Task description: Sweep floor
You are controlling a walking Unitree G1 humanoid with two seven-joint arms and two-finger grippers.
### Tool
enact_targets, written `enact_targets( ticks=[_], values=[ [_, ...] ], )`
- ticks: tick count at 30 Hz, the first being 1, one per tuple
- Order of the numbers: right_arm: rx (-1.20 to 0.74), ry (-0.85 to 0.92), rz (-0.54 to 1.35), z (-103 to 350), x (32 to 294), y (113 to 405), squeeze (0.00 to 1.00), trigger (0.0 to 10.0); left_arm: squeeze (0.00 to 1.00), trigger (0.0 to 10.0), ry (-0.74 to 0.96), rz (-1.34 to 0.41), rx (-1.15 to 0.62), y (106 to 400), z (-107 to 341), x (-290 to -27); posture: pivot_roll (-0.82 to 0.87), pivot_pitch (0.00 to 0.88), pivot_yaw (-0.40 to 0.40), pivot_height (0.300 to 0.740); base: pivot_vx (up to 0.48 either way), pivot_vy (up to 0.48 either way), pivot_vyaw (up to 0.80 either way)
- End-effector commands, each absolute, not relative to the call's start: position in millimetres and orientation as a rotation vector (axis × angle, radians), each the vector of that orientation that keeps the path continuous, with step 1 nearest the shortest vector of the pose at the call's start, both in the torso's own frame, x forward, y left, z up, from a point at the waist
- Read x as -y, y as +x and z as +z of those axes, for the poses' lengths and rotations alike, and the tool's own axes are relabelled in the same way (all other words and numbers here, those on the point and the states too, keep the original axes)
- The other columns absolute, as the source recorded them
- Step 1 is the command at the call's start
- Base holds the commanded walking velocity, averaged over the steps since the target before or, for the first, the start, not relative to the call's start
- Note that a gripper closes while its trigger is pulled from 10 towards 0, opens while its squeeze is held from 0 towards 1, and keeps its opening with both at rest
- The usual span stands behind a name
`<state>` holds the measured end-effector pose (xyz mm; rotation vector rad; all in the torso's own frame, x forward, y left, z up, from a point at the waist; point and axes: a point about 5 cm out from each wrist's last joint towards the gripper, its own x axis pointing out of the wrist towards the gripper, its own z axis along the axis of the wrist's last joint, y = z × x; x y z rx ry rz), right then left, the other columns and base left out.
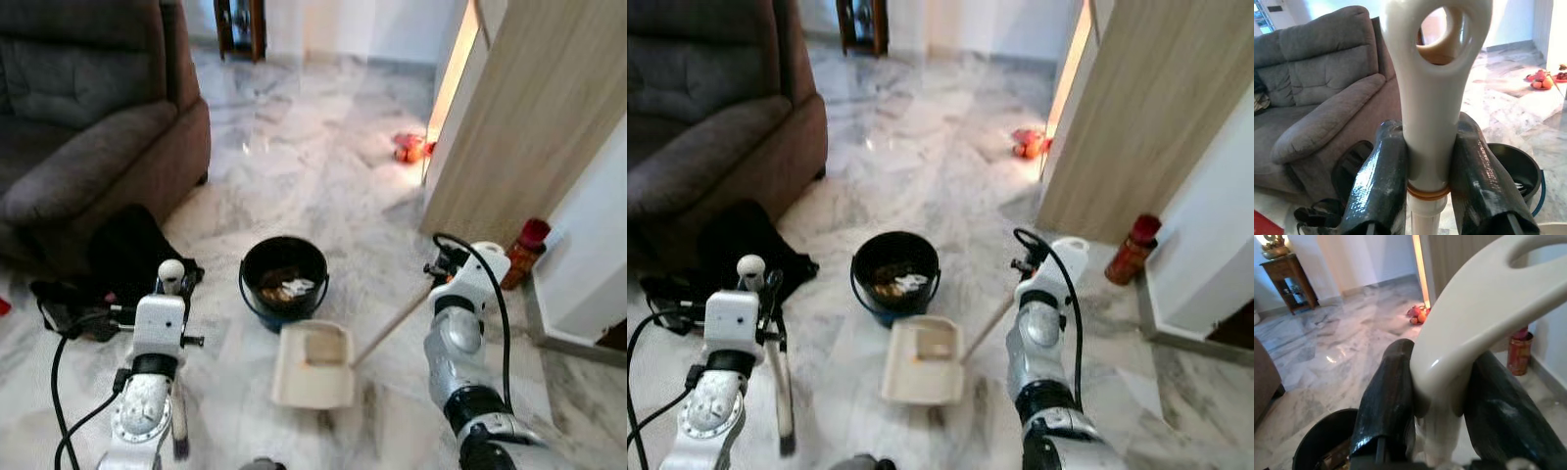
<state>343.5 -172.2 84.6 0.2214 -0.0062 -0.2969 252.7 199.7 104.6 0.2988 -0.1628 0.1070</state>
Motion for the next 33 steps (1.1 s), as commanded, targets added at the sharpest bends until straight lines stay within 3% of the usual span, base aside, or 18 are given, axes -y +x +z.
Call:
enact_targets(
  ticks=[1, 26, 33],
  values=[
    [0.084, 0.218, -0.302, 102.0, 175.2, 349.3, 0.00, 10.0, 0.00, 10.0, 0.315, 0.105, 0.187, 252.8, 107.9, -198.9, 0.19, 0.043, -0.013, 0.740, 0.000, 0.000, 0.00],
    [0.080, 0.160, -0.323, 113.3, 177.7, 354.5, 0.00, 10.0, 0.00, 10.0, 0.297, 0.110, 0.166, 250.2, 102.4, -198.1, 0.18, 0.056, -0.024, 0.740, 0.000, 0.000, 0.00],
    [0.078, 0.176, -0.326, 113.5, 177.7, 354.5, 0.00, 10.0, 0.00, 10.0, 0.298, 0.110, 0.162, 249.5, 102.1, -198.5, 0.19, 0.058, -0.023, 0.740, 0.000, 0.000, -0.69]
  ],
)
